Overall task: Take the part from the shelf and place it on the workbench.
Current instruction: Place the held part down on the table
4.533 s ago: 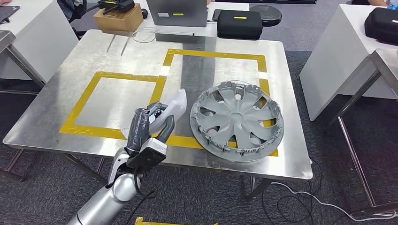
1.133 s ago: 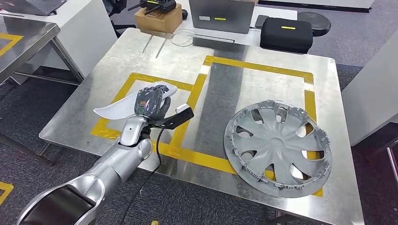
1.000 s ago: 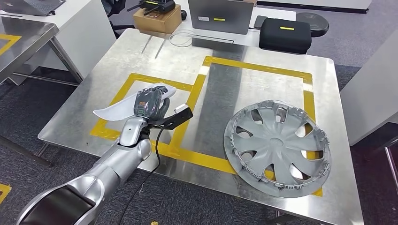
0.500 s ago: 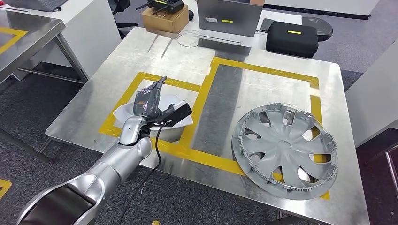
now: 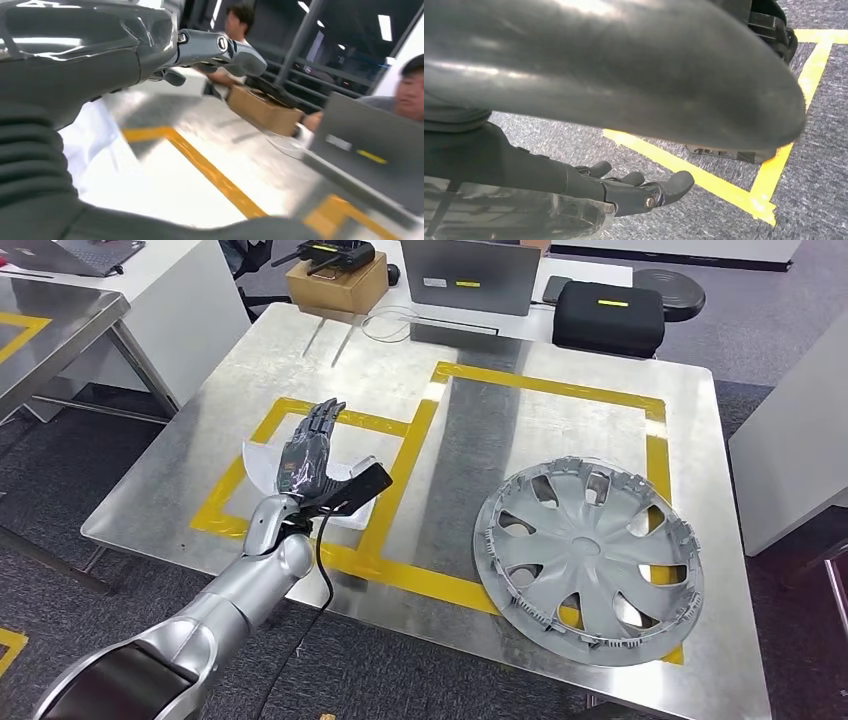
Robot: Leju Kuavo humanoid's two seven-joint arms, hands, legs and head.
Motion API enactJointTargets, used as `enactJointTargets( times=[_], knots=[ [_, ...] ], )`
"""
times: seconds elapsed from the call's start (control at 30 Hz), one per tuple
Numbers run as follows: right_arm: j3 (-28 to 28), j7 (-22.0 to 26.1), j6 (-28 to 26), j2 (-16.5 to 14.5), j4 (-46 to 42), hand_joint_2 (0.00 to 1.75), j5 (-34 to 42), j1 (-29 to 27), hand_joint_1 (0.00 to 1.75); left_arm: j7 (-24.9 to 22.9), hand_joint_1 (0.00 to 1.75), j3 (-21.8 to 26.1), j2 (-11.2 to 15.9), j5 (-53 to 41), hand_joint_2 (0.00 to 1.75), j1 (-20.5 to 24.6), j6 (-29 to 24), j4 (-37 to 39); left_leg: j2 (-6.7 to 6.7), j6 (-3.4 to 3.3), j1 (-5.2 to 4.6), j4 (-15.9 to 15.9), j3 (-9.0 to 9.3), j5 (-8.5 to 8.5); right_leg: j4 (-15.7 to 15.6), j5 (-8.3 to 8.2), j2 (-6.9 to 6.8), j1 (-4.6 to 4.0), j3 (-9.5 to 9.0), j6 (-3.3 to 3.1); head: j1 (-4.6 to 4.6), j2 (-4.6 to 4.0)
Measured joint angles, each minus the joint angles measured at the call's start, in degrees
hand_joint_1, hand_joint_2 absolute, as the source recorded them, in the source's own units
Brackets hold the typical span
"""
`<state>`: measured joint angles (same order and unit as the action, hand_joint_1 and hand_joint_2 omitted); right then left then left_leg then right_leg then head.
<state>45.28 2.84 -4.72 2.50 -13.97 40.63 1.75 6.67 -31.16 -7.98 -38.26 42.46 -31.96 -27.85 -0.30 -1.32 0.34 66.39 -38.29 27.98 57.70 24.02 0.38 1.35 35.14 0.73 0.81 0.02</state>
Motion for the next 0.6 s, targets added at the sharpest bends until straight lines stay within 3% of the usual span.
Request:
enactJointTargets(
  times=[0.07, 0.1, 0.17, 0.23, 0.3, 0.37, 0.4, 0.43, 0.47, 0.53, 0.6],
  knots=[
    [0.2, 0.0, 0.0, -0.1, 0.0, 0.00, 0.5, 0.0, 0.00, 3.9, 0.00, 0.9, -0.3, 7.2, 0.00, -1.1, 3.2, -2.6, 0.17, -1.01, -0.43, -6.8, 3.45, -2.22, -0.1, -0.05, 0.00, -0.27, -0.06, 0.11, -0.05, 0.00],
    [0.3, 0.0, 0.0, -0.2, 0.0, 0.00, 0.7, -0.1, 0.00, 5.3, 0.00, 1.3, -0.5, 11.0, 0.00, -1.9, 5.0, -4.4, 0.25, -1.33, -0.69, -8.2, 4.14, -2.40, -0.2, -0.08, -0.05, -0.27, -0.07, 0.27, -0.08, 0.00],
    [0.6, 0.2, 0.0, -0.3, 0.0, 0.00, 1.0, -0.2, 0.00, 6.9, 0.00, 1.5, -0.7, 17.6, 0.00, -4.1, 7.9, -8.4, 0.32, -1.68, -1.09, -8.8, 4.29, -2.43, -0.4, -0.20, -0.15, -0.19, -0.16, 0.74, -0.05, 0.00],
    [0.8, 0.6, -0.1, -0.4, 0.0, 0.00, 1.4, -0.3, 0.00, 7.8, 0.00, 1.4, -0.7, 24.7, 0.00, -6.5, 11.3, -12.9, 0.40, -2.04, -0.85, -9.8, 5.03, -3.11, 0.2, 0.30, -0.25, -0.20, 0.25, 1.08, -0.10, 0.00],
    [0.9, 1.2, -0.2, -0.3, 0.1, 0.00, 1.7, -0.4, 0.00, 8.6, 0.00, 0.8, -0.5, 36.3, 0.00, -9.6, 17.9, -19.3, 0.48, -2.35, -0.54, -10.8, 5.69, -3.78, 5.0, 2.81, -0.32, -0.23, 2.45, 0.82, -0.20, 0.00],
    [1.1, 2.0, -0.4, -0.3, 0.2, 0.00, 2.2, -0.6, 0.00, 9.4, 0.00, -0.8, 0.7, 51.1, 0.00, -14.1, 27.3, -28.3, 0.47, -2.47, -0.66, -10.8, 5.62, -3.81, 12.7, 6.11, -0.32, -0.18, 5.94, 0.60, -0.25, 0.00],
    [1.1, 2.4, -0.5, -0.3, 0.3, 0.00, 2.5, -0.8, 0.00, 10.0, 0.00, -1.9, 1.8, 57.4, 0.00, -16.5, 31.7, -33.1, 0.46, -2.44, -0.70, -10.8, 5.60, -3.76, 15.2, 6.93, -0.32, -0.09, 7.04, 0.81, -0.24, 0.00],
    [1.2, 2.7, -0.5, -0.3, 0.4, 0.00, 2.7, -1.0, 0.00, 10.8, 0.00, -3.1, 3.1, 62.1, 0.00, -18.6, 35.3, -37.8, 0.42, -2.35, -0.70, -10.7, 5.58, -3.68, 15.5, 6.83, -0.34, 0.02, 7.09, 1.24, -0.24, 0.00],
    [1.3, 3.0, -0.5, -0.2, 0.5, 0.00, 3.0, -1.1, 0.00, 11.4, 0.00, -4.3, 4.4, 64.9, 0.00, -20.3, 37.5, -42.0, 0.34, -2.19, -0.64, -10.6, 5.58, -3.56, 13.3, 5.81, -0.35, 0.17, 5.86, 1.84, -0.24, 0.00],
    [1.3, 3.3, -0.6, -0.3, 0.7, 0.00, 3.2, -1.2, 0.00, 12.1, 0.00, -6.2, 6.6, 67.1, 0.00, -22.7, 39.3, -48.8, 0.12, -1.61, -0.62, -10.0, 5.52, -3.10, 5.1, 3.00, -0.36, 0.44, 1.42, 2.77, -0.25, 0.00],
    [1.4, 3.4, -0.6, -0.3, 0.7, 0.00, 3.3, -1.2, 0.00, 12.3, 0.00, -7.3, 8.1, 67.7, 0.00, -24.0, 39.6, -53.3, -0.06, -0.93, -0.80, -9.3, 5.28, -2.58, 0.3, 1.79, -0.28, 0.44, -1.21, 2.40, -0.21, 0.00]
  ],
)
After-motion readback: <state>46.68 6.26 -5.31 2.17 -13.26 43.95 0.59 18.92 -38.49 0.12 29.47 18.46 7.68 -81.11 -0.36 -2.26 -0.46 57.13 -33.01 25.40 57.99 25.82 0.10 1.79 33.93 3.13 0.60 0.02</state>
